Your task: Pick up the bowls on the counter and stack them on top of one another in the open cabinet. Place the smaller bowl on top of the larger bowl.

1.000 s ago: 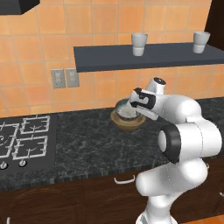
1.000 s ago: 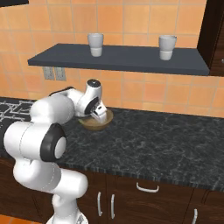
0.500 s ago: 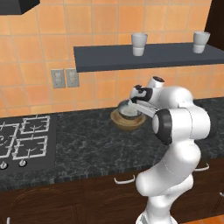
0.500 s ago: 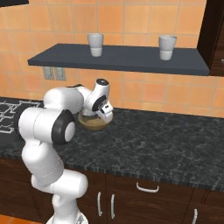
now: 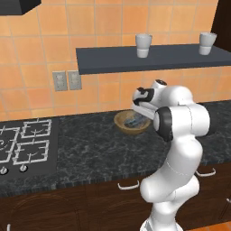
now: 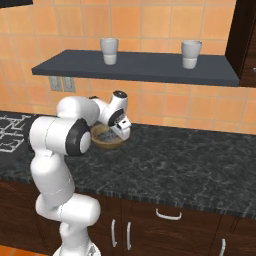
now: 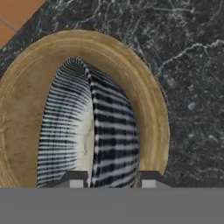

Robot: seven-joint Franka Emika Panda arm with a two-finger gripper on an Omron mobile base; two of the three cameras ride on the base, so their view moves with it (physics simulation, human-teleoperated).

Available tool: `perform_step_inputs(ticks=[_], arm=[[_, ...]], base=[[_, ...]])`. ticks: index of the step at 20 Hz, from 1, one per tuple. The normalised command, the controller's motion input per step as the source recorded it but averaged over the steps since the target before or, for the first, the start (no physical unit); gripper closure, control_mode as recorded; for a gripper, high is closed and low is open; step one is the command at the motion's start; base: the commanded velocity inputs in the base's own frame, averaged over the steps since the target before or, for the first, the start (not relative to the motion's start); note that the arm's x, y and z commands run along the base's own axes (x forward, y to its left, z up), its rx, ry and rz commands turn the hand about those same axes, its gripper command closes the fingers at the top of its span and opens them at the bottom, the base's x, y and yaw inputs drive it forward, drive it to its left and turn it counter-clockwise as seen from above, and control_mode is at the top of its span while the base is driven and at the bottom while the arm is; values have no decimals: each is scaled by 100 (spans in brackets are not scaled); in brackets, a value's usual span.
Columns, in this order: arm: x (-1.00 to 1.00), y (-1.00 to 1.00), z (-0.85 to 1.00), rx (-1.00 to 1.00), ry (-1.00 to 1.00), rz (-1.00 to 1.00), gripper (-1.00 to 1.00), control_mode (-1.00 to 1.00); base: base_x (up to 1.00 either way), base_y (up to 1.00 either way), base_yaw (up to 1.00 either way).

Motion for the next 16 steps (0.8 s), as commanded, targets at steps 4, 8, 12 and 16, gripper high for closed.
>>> perform_step_inputs(ticks=[4, 8, 12, 16], arm=[[-1, -47, 13, 0, 0, 0, -100, -100], [1, -25, -26, -7, 1, 3, -100, -100], [4, 0, -67, -11, 0, 1, -100, -100], [30, 24, -72, -5, 0, 0, -100, -100]], base=[[0, 0, 0], [0, 0, 0], [0, 0, 0], [0, 0, 0]])
